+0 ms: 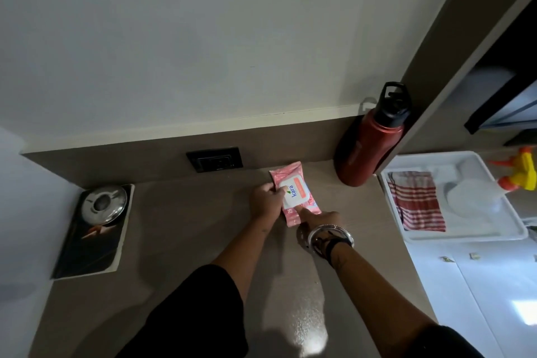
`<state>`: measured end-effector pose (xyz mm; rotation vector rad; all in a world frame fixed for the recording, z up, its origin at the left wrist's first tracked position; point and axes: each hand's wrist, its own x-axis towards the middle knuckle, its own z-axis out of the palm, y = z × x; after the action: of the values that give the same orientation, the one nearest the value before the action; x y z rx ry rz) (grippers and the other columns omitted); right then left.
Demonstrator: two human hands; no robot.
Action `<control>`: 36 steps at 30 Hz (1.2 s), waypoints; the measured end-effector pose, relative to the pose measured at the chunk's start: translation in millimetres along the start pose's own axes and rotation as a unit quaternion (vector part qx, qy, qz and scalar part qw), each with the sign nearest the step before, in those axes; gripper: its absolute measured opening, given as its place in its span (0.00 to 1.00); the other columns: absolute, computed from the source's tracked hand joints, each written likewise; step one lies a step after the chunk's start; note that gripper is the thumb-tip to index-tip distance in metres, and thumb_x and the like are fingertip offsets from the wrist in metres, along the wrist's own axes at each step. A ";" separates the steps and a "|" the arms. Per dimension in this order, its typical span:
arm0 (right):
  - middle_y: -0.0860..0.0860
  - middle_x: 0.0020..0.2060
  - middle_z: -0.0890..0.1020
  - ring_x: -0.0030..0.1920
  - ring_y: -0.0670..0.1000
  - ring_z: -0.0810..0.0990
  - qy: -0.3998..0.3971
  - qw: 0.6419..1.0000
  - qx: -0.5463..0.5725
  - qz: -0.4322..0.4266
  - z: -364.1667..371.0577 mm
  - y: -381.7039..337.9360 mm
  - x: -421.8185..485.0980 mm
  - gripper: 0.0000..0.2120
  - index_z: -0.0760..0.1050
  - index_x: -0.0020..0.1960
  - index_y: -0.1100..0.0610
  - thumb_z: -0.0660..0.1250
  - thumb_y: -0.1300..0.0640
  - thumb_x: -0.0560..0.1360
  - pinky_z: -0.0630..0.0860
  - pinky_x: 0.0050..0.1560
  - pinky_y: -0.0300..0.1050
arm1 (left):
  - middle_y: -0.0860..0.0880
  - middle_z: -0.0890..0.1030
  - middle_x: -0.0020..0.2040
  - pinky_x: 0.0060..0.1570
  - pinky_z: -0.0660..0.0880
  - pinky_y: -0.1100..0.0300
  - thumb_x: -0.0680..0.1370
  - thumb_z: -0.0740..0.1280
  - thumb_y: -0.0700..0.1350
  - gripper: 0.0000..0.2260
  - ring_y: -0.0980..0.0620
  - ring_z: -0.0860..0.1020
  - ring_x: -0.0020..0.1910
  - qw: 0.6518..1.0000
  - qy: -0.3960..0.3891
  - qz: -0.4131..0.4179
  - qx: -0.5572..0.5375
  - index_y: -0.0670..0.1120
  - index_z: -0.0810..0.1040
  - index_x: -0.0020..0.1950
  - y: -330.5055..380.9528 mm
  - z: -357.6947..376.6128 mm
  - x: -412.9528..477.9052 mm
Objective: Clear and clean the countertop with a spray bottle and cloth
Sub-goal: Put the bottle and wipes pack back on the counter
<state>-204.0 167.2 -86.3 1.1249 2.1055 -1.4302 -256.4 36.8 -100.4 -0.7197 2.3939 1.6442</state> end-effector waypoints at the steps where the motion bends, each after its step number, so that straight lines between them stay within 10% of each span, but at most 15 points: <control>1: 0.52 0.32 0.85 0.33 0.54 0.83 -0.004 1.000 -0.011 -0.005 0.2 0.0 0.0 0.28 0.81 0.36 0.59 0.76 0.34 0.53 0.80 0.38 0.46 | 0.38 0.85 0.50 0.47 0.80 0.53 0.74 0.72 0.40 0.12 0.48 0.82 0.43 1.000 -0.004 -0.005 -0.015 0.36 0.81 0.55 -0.4 -2.9 0.1; 17: 0.65 0.43 0.83 0.45 0.65 0.81 0.084 0.907 -0.321 -0.258 83.2 -19.5 -91.7 0.21 0.78 0.45 0.64 0.64 0.44 0.76 0.72 0.42 0.49 | 0.36 0.81 0.53 0.57 0.72 0.47 0.73 0.72 0.50 0.17 0.36 0.77 0.56 0.930 0.275 0.070 0.235 0.38 0.79 0.53 -66.4 -300.8 22.9; 21: 0.62 0.43 0.84 0.46 0.64 0.82 0.044 0.889 -0.324 -0.320 139.1 -32.9 -105.5 0.17 0.79 0.45 0.60 0.67 0.45 0.74 0.76 0.43 0.50 | 0.35 0.70 0.69 0.68 0.66 0.43 0.66 0.75 0.62 0.42 0.35 0.69 0.68 0.916 0.211 -0.038 0.339 0.39 0.67 0.71 -86.8 -335.6 48.3; 36: 0.56 0.43 0.85 0.46 0.61 0.82 0.050 0.895 -0.302 -0.324 143.4 -26.2 -122.7 0.10 0.79 0.47 0.55 0.68 0.50 0.71 0.76 0.43 0.47 | 0.38 0.77 0.62 0.60 0.74 0.45 0.54 0.77 0.66 0.51 0.37 0.75 0.61 0.937 0.221 0.033 0.268 0.42 0.67 0.69 -81.1 -315.7 49.2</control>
<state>-167.8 -16.2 -49.3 0.2588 2.8632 -0.7963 -216.3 -288.5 -64.7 -0.9789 3.0036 0.8154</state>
